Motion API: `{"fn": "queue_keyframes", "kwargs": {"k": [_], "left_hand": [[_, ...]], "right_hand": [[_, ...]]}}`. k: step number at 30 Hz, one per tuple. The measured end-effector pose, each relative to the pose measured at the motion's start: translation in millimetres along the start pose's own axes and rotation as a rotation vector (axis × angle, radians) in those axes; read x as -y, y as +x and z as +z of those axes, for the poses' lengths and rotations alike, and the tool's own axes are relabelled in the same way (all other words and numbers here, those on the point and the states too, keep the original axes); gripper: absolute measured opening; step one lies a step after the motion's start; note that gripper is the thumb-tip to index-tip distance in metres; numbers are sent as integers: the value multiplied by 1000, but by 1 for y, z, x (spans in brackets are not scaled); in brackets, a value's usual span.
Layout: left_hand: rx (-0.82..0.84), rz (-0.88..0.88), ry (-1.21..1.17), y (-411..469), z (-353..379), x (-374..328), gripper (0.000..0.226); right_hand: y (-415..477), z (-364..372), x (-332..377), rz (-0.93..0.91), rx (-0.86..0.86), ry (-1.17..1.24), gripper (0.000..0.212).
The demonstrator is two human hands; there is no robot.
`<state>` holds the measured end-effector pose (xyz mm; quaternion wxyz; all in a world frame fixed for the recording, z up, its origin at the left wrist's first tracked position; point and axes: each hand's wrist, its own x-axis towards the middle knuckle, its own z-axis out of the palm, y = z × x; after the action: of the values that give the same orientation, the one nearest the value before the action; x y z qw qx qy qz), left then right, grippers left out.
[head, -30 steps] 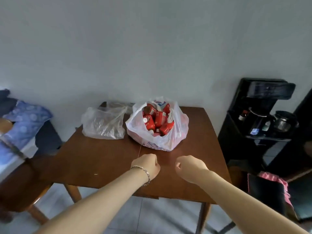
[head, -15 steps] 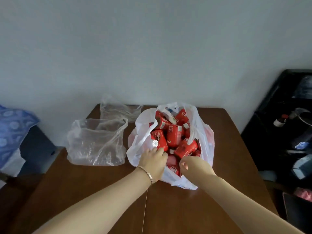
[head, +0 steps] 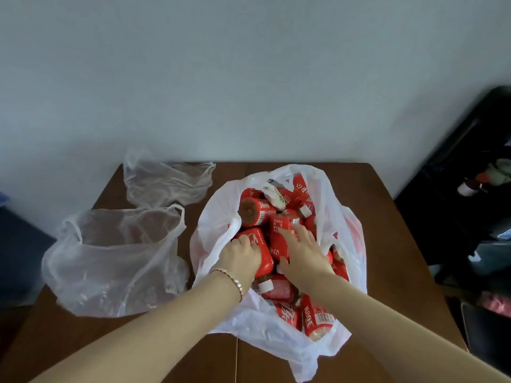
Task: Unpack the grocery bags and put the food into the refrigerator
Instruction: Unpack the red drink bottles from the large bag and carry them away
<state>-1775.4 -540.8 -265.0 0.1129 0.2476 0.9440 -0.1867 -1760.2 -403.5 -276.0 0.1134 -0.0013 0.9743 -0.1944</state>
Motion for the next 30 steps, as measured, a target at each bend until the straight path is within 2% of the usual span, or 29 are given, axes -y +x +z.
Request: {"fn": "queue_keyframes", "kwargs": {"k": [3,7,9,12,15,18,21,24,26,28,30], "left_hand": [[-106,-23,-38,-7,4,7,31],[-311,0,-201,-13,19,13,43],[-372,-14,-253,-15,24,11,45],[-514,-17,-283,-28,5,13,40],[-614,-14,-407,-38,-4,17,23],[-591,-56,-533,-40,1,15,13],[-453,-111,-573,-38,6,6,17],[-407,-160,-554,-37,6,-4,25],[-380,-137,-569,-41,-3,-9,41],[-397,-94,-646,-46,-5,-11,61],[-464,-49,-679,-55,-13,-12,71]], "right_hand": [[45,3,-5,35,45,-79,68],[87,14,-19,237,146,105,76],[94,15,-22,288,101,245,70],[89,10,-23,282,-14,371,43],[67,-3,-19,235,-116,433,54],[36,-19,-20,123,-225,488,66],[7,-41,-31,94,-261,743,48],[-15,-56,-42,266,-161,1185,23],[-26,-58,-46,397,-58,1359,14],[-35,-56,-47,503,24,1453,11],[-43,-51,-43,608,111,1535,19]]}}
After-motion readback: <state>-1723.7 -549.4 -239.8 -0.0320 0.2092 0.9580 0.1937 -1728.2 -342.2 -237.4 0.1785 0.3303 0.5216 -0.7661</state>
